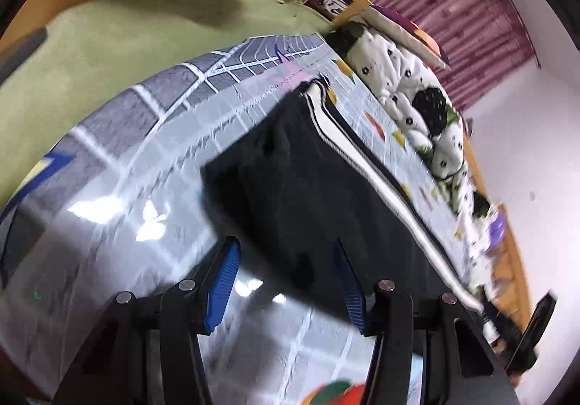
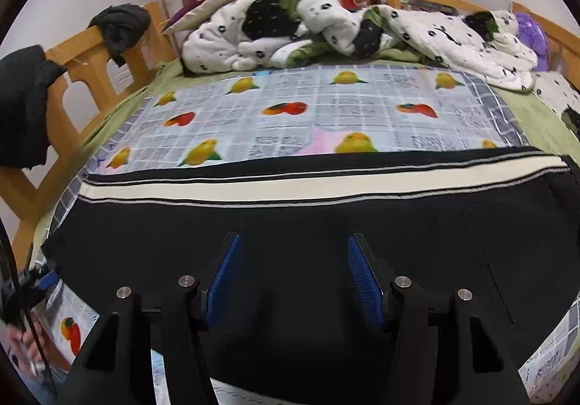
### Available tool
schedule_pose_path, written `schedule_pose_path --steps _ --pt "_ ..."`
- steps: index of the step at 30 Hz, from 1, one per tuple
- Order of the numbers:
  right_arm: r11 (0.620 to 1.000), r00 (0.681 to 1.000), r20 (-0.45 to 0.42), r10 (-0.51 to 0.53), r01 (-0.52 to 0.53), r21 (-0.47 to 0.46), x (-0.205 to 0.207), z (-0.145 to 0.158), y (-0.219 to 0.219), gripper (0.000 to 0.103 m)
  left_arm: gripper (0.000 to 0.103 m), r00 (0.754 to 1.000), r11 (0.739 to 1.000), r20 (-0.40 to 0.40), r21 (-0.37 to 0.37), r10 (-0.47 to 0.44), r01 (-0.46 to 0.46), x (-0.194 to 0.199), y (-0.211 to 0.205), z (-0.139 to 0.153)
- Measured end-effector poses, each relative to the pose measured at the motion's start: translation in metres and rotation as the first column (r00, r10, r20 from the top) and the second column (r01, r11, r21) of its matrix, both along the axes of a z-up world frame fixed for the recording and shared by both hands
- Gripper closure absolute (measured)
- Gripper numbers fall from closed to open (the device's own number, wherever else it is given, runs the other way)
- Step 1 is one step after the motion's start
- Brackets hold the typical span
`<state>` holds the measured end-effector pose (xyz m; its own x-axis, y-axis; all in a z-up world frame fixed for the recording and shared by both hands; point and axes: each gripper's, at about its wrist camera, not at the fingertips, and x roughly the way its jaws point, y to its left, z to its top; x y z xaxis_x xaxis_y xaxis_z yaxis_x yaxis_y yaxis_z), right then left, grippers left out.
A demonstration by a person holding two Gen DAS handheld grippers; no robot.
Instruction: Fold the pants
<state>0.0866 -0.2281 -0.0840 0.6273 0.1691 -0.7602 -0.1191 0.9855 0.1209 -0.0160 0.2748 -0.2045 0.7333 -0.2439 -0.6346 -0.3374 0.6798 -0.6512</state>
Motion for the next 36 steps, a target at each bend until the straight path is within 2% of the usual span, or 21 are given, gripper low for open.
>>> schedule_pose_path --steps 3,8,10,14,16,21,25,27,31,33,36 --pt "1.000 1.000 0.014 0.007 -0.006 -0.024 -0.003 0.006 0.008 0.043 0.060 1.000 1.000 -0.006 -0.014 0.020 -0.020 0.018 0.007 -0.007" --pt "0.999 1.000 0.013 -0.011 0.011 -0.041 -0.002 0.013 0.012 0.043 0.080 0.998 0.996 -0.020 -0.061 0.062 -0.063 0.031 0.023 -0.017" --pt "0.998 1.000 0.010 -0.016 0.016 -0.056 -0.001 0.013 0.012 0.043 0.080 0.998 0.995 -0.016 -0.081 0.056 -0.057 0.031 0.026 -0.018" --pt "0.995 0.999 0.020 -0.028 0.029 -0.090 -0.001 0.013 0.010 0.043 0.083 0.998 0.998 -0.012 0.010 0.061 -0.061 0.030 0.015 -0.012" --pt "0.994 0.999 0.024 -0.049 0.051 -0.095 0.001 0.013 0.007 0.043 0.083 0.997 0.997 -0.013 0.028 0.070 -0.070 0.031 0.014 -0.010" --pt "0.995 0.996 0.024 -0.083 0.084 -0.053 0.005 0.018 0.000 0.043 0.084 0.996 0.996 -0.012 0.019 0.088 -0.088 0.030 0.018 -0.010" --pt "0.993 0.996 0.023 -0.081 0.082 -0.089 0.005 0.014 -0.001 0.044 0.084 0.997 0.997 -0.019 0.019 0.075 -0.074 0.029 0.020 -0.008" --pt "0.993 0.996 0.019 -0.086 0.087 -0.084 0.005 0.011 -0.005 0.049 0.084 0.996 0.996 -0.026 0.032 0.081 -0.080 0.029 0.018 -0.006" --pt "0.994 0.995 -0.012 -0.094 0.094 -0.048 0.003 0.001 -0.022 0.049 0.084 0.995 0.979 -0.039 0.184 0.092 -0.083 0.032 0.001 0.010" --pt "0.995 0.996 -0.004 -0.090 0.090 -0.050 -0.001 -0.003 -0.028 0.049 0.085 0.994 0.950 -0.070 0.307 0.090 -0.064 0.039 -0.013 0.024" --pt "0.992 0.994 0.001 -0.109 0.109 -0.064 -0.007 -0.007 -0.044 0.049 0.087 0.996 0.897 -0.023 0.437 0.083 -0.065 0.044 -0.037 0.056"
